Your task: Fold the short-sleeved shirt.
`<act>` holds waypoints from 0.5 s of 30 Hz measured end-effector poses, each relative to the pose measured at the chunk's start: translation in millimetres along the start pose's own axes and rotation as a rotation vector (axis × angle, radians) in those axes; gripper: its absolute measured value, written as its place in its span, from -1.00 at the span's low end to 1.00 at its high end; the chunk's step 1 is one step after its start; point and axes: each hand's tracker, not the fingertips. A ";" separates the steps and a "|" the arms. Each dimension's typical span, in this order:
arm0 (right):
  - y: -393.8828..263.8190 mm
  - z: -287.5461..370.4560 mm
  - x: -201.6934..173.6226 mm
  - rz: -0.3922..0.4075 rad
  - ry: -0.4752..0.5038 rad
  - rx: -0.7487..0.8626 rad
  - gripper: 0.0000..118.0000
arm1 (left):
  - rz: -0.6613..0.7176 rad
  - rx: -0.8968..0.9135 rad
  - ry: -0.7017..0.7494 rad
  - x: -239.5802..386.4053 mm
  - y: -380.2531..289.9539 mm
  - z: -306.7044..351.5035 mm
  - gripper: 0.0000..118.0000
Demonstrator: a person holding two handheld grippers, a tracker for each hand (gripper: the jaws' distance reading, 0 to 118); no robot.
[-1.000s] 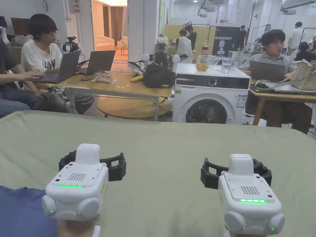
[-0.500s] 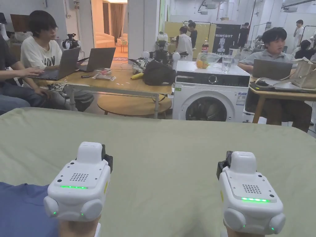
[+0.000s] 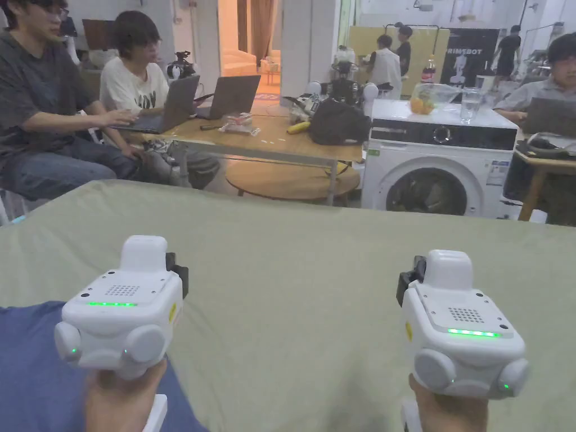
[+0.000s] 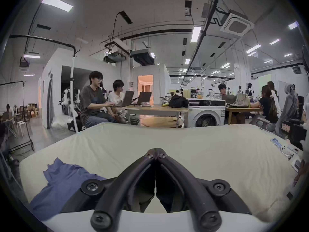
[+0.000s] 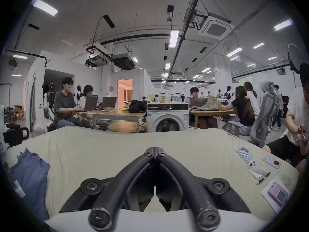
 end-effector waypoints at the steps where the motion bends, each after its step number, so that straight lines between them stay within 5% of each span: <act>1: 0.1 -1.1 -13.7 0.008 0.017 -0.004 -1.00 | 0.002 -0.022 0.030 -13.5 -0.5 4.1 -1.00; 8: -8.2 -4.5 -91.0 0.019 0.188 -0.049 -1.00 | 0.164 -0.283 0.080 -116.2 -20.1 22.0 -1.00; 15: -26.0 -1.9 -124.8 0.089 0.261 -0.081 -1.00 | 0.270 -0.590 0.021 -171.9 -55.8 6.0 -1.00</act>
